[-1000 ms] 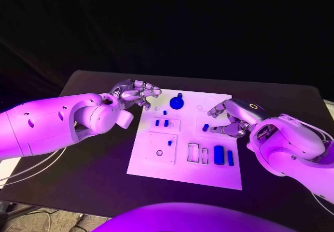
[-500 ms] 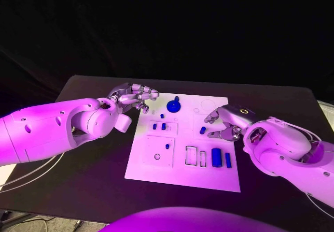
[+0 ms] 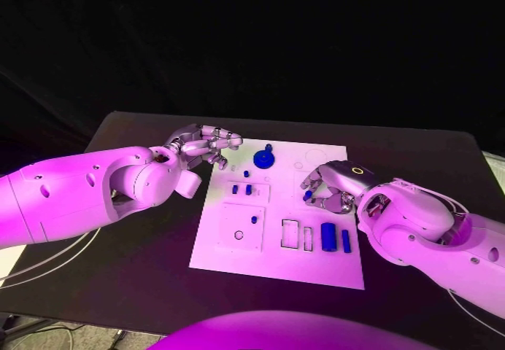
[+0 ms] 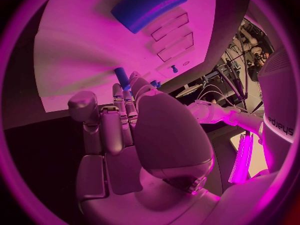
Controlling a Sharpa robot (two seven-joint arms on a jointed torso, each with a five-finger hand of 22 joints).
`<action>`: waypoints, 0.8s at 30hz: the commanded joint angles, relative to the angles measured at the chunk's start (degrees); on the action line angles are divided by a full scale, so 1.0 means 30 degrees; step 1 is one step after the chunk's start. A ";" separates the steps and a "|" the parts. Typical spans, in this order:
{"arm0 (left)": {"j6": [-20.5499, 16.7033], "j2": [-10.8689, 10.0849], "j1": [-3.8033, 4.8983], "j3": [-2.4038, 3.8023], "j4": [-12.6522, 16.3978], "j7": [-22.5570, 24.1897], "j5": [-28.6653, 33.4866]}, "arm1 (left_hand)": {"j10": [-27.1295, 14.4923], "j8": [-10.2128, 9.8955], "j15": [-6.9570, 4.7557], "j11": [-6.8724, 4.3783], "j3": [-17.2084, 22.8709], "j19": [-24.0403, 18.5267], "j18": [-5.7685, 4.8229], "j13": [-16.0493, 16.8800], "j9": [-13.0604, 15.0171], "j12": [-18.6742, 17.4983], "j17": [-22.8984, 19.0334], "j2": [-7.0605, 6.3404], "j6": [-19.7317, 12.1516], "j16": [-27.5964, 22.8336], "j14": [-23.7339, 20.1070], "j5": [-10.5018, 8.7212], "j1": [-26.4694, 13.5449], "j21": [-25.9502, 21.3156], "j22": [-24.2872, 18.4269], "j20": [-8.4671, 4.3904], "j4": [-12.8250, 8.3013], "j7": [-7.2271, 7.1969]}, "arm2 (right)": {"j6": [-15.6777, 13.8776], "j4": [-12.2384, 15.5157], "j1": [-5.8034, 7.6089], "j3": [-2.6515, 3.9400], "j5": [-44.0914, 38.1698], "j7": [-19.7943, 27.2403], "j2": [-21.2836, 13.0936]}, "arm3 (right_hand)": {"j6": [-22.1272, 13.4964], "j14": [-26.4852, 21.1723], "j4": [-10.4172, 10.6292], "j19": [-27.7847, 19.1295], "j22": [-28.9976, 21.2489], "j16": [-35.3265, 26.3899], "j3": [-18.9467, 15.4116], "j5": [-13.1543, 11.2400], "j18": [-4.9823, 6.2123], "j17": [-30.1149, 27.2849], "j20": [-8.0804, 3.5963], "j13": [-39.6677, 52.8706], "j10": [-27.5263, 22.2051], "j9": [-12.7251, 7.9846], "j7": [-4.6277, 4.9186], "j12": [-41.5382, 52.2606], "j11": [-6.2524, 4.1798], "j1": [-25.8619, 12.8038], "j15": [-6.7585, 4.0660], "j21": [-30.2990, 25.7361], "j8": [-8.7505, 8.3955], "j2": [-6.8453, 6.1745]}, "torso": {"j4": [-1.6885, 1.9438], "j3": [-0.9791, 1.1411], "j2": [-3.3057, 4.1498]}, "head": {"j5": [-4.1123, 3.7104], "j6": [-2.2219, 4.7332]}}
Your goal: Assemble the parts on the task board
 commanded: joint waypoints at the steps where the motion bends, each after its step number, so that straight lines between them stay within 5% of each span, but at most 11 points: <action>1: 0.0434 0.0036 0.0017 0.0015 0.0032 0.0197 0.0241 | -0.0128 0.0126 0.0039 0.0034 0.0027 -0.0117 -0.0152 -0.0025 -0.0030 0.0033 -0.0020 0.0171 -0.0137 -0.0080 -0.0102 -0.0077 0.0081 -0.0077 0.0002 0.0020 -0.0051 -0.0061 | 0.0262 -0.0169 -0.0026 -0.0006 0.0066 0.0187 0.0073 | 0.0392 0.0958 0.0056 0.0129 0.0086 0.0107 0.0368 -0.0132 -0.0145 0.0043 -0.0049 -0.0026 0.0379 0.0059 -0.0016 -0.0061 -0.0038 0.0010 -0.0163 0.0096 0.0156 0.0276 | -0.0017 -0.0009 -0.0026 | 0.0099 -0.0028; 18: 0.0695 -0.0027 0.0019 0.0015 0.0134 0.0185 0.0240 | -0.0136 0.0141 0.0040 0.0034 0.0052 -0.0112 -0.0156 -0.0029 -0.0032 0.0035 0.0010 0.0222 -0.0146 -0.0064 -0.0097 -0.0076 0.0119 -0.0052 0.0019 0.0022 -0.0057 -0.0061 | 0.1362 -0.0958 -0.0032 -0.0240 -0.0153 -0.0081 0.0585 | 0.1552 0.0982 0.0060 0.0211 0.0374 0.0302 0.1496 -0.0348 -0.0194 0.0244 -0.0223 -0.0025 0.1162 0.0161 -0.0010 -0.0505 -0.0232 -0.0004 -0.0333 0.0321 0.0328 0.0252 | -0.0001 -0.0010 -0.0017 | 0.0158 -0.0196; 24: 0.0716 -0.0051 0.0020 0.0015 0.0140 0.0175 0.0161 | -0.0145 0.0152 0.0040 0.0034 0.0071 -0.0109 -0.0158 -0.0033 -0.0034 0.0035 -0.0023 0.0256 -0.0157 -0.0079 -0.0110 -0.0076 0.0154 -0.0036 0.0032 0.0023 -0.0067 -0.0059 | 0.0594 -0.0876 -0.0034 -0.0368 -0.0219 0.0056 0.0668 | 0.1840 0.0982 0.0078 0.0274 0.0517 0.0332 0.1711 -0.0378 -0.0219 0.0265 -0.0244 0.0007 0.1466 0.0191 -0.0027 -0.0548 -0.0283 -0.0113 -0.0365 0.0419 0.0378 0.0249 | -0.0037 0.0002 -0.0028 | 0.0233 -0.0234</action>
